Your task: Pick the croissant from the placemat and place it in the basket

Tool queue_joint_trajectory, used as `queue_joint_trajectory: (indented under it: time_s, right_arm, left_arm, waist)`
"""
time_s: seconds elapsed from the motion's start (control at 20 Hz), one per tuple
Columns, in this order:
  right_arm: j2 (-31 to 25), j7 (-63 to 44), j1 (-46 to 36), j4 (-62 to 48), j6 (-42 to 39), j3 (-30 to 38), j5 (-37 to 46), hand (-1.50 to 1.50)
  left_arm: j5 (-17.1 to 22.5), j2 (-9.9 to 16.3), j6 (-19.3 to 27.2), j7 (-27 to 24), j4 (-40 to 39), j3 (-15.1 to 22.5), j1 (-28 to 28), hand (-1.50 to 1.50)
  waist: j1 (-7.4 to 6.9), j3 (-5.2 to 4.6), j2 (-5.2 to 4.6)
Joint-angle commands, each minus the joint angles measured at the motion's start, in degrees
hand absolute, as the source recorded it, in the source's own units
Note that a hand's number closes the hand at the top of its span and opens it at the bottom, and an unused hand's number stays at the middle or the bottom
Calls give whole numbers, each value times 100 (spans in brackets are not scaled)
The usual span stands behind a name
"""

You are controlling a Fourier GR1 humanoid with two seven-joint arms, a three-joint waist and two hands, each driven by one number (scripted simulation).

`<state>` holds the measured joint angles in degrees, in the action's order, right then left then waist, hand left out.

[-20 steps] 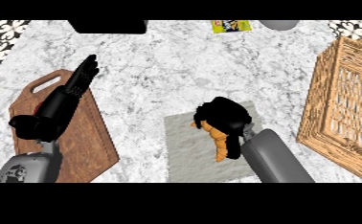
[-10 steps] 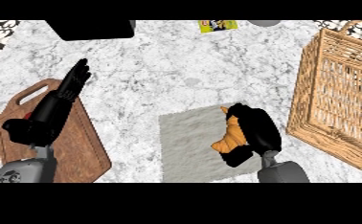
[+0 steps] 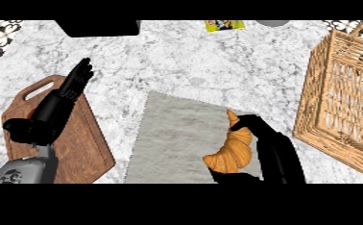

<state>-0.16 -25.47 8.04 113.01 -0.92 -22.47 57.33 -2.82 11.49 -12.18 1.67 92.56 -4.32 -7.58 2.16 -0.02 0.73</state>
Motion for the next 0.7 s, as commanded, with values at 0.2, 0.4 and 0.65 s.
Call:
queue_joint_trajectory:
  time_s: [0.2, 0.4, 0.65]
  right_arm:
    - [16, -1560, 324, 2624, 604, -1284, 484, 150]
    - [17, -2504, 253, 3407, 139, -1660, 1156, 150]
    - [-88, -2993, -383, 3536, -560, -999, 1422, 150]
  left_arm:
    - [-198, -107, 23, -21, -33, 224, 12, 0]
    - [10, 74, -186, -128, 7, 15, 38, 0]
    - [-29, -43, -120, -169, -7, 68, 140, 0]
  waist:
    - [-115, -7, -28]
    - [-164, -8, -42]
    - [-143, -9, -41]
